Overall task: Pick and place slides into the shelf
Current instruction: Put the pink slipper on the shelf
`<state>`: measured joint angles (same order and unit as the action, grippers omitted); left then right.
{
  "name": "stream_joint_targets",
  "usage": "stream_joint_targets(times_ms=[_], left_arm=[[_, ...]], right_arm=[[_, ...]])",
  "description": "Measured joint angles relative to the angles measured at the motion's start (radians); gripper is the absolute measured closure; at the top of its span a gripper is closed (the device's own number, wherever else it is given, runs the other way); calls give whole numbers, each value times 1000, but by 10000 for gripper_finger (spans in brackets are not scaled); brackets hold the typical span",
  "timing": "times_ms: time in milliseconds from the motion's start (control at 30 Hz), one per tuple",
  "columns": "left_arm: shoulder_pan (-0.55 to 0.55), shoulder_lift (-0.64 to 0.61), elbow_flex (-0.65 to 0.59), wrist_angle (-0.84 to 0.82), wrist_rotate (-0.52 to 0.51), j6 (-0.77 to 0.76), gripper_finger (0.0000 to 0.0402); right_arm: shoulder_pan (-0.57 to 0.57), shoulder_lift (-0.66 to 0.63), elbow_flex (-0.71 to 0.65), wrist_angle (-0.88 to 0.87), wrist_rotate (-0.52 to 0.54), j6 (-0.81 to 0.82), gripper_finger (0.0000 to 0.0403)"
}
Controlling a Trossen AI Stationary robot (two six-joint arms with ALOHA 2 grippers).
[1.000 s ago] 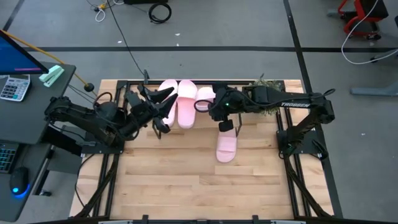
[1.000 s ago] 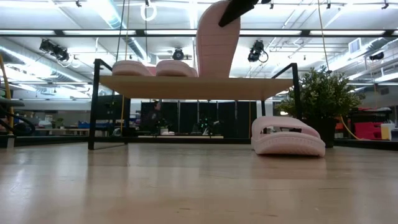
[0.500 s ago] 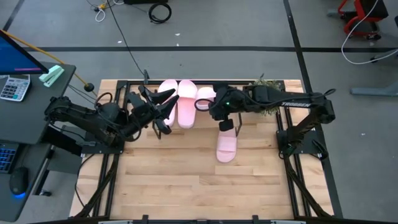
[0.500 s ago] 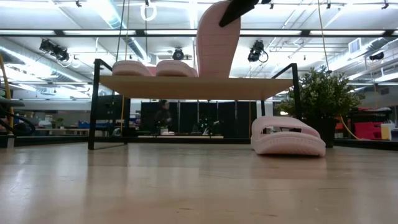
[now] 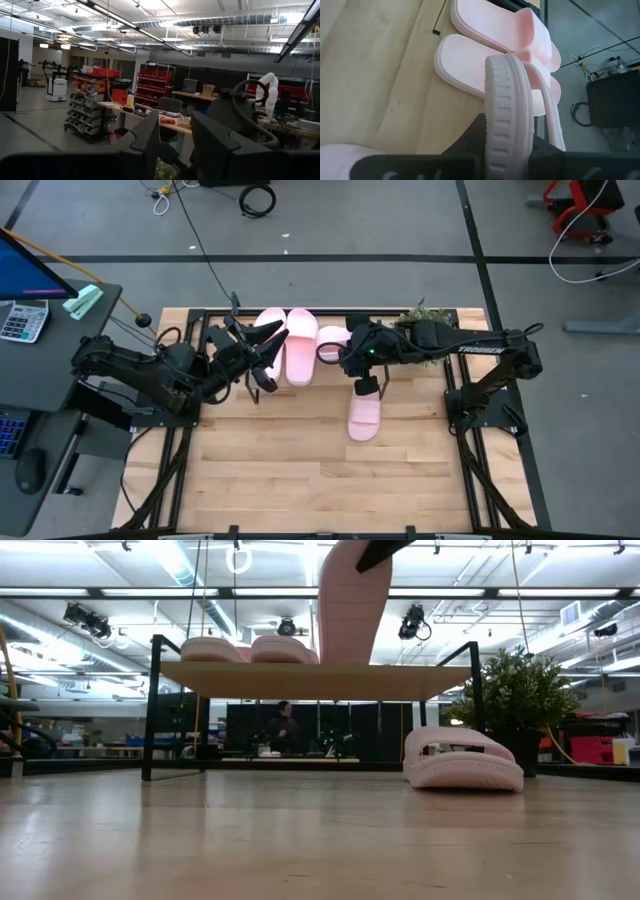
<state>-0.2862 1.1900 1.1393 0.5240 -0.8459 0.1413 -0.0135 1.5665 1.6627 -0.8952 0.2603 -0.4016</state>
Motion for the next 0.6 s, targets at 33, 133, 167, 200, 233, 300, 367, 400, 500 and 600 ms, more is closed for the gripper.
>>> stream_joint_targets(times_ms=[33,133,167,200,233,300,367,400,500,600], left_arm=[[2,0,0,0,0,-1,280],[2,0,0,0,0,-2,278],[2,0,0,0,0,-2,279],[2,0,0,0,0,-2,281],[2,0,0,0,0,-2,282],[2,0,0,0,0,-2,285],[2,0,0,0,0,-2,288],[2,0,0,0,0,-2,289],[2,0,0,0,0,-2,289],[2,0,0,0,0,-2,286]], right_arm=[[4,0,0,0,-2,7,361],[6,5,0,-5,-22,34,354],[6,6,0,-14,-34,46,352],[6,6,0,-24,-42,54,351],[4,8,-1,-28,-45,60,351],[3,9,-8,-29,-56,70,354],[3,9,-18,-33,-76,81,357],[3,10,-24,-34,-90,88,357],[3,10,-50,-28,-125,114,353],[3,10,-73,-25,-148,146,349]])
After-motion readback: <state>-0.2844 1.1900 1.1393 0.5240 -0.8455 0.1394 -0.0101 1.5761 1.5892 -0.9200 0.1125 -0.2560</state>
